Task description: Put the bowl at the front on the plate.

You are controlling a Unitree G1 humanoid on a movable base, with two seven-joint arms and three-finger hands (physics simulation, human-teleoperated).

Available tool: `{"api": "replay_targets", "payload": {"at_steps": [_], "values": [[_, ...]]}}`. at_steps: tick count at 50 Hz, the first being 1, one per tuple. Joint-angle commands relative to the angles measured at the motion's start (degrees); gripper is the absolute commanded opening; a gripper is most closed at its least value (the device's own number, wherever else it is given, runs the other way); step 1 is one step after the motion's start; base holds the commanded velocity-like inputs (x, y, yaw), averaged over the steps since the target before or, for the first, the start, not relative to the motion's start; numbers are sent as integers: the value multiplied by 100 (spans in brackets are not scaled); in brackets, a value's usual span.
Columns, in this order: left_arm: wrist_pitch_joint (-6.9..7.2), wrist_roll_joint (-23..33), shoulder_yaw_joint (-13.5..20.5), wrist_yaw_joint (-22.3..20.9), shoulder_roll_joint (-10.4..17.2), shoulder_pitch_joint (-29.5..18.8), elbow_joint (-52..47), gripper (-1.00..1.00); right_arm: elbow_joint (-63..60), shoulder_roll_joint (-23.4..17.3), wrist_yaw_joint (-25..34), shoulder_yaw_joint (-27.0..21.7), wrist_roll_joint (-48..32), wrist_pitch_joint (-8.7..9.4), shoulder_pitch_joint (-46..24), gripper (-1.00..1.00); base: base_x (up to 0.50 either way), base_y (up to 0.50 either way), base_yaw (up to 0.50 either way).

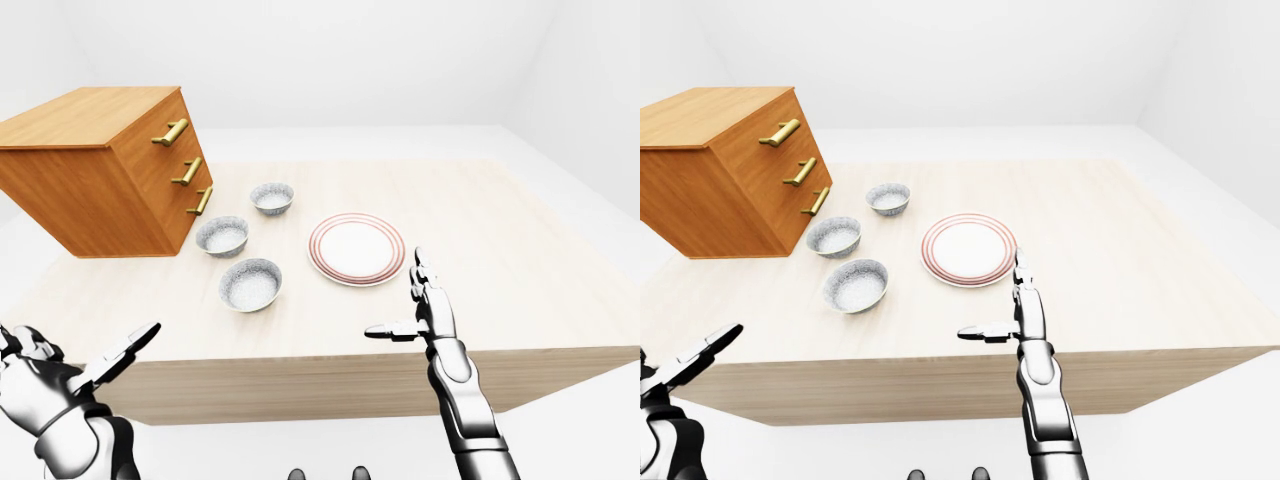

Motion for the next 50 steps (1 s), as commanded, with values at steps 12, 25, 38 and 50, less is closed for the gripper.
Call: {"api": "replay_targets", "payload": {"at_steps": [12,25,38,50], "values": [[0,-382,1278,908,271,33,899,100,-165,14,-15,15,-42,83,24,100,0,0,0],[0,-441,1071,939,320,44,1043,100,-405,33,38,-26,204,218,97,100,0,0,0],[0,-454,1059,951,330,52,1046,100,-405,26,32,-20,211,218,98,100,0,0,0],[0,-458,1056,955,333,55,1047,100,-405,24,30,-18,213,218,98,100,0,0,0]]}}
